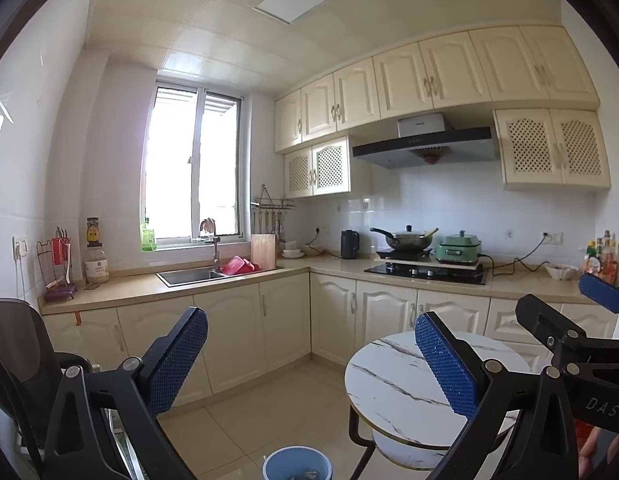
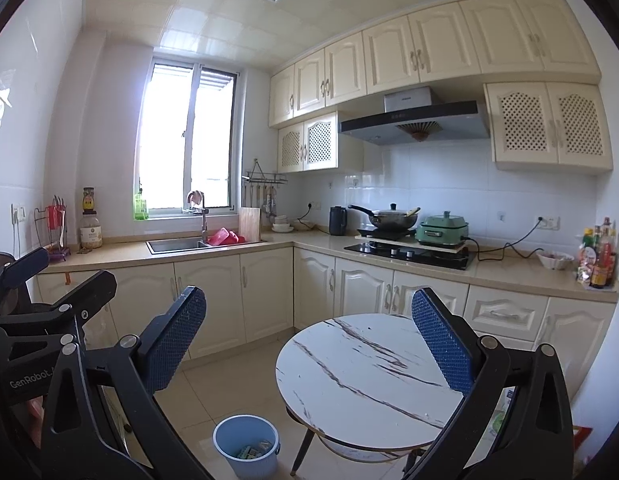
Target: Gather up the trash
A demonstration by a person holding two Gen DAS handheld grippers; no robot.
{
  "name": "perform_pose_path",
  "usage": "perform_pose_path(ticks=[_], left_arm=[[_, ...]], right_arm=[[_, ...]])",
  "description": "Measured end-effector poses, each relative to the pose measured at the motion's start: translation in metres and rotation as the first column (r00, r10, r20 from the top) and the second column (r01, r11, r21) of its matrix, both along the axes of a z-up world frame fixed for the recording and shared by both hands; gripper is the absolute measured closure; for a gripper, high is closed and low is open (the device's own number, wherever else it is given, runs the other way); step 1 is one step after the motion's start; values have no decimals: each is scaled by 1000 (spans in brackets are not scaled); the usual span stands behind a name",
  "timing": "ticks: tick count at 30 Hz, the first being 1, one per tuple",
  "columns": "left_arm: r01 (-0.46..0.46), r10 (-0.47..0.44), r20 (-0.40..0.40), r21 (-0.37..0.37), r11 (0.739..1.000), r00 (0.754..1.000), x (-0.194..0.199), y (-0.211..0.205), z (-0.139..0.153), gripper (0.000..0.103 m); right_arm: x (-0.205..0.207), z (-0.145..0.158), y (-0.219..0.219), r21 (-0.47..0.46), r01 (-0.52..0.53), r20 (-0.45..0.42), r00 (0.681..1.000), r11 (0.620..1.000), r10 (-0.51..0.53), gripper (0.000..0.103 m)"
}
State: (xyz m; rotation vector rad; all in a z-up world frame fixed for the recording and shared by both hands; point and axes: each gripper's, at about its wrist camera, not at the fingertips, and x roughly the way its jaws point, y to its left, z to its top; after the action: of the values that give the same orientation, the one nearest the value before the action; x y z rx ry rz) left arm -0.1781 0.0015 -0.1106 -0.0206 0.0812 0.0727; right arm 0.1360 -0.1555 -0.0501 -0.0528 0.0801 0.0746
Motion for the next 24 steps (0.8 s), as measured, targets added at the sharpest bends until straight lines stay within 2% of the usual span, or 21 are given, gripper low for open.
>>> perform_pose_path(ticks=[24], left_arm=[[17, -17, -4, 9, 1000, 1000, 26, 27, 4, 1]], right_arm=[[0, -3, 0, 0, 8, -7, 1000, 1000, -8, 0]])
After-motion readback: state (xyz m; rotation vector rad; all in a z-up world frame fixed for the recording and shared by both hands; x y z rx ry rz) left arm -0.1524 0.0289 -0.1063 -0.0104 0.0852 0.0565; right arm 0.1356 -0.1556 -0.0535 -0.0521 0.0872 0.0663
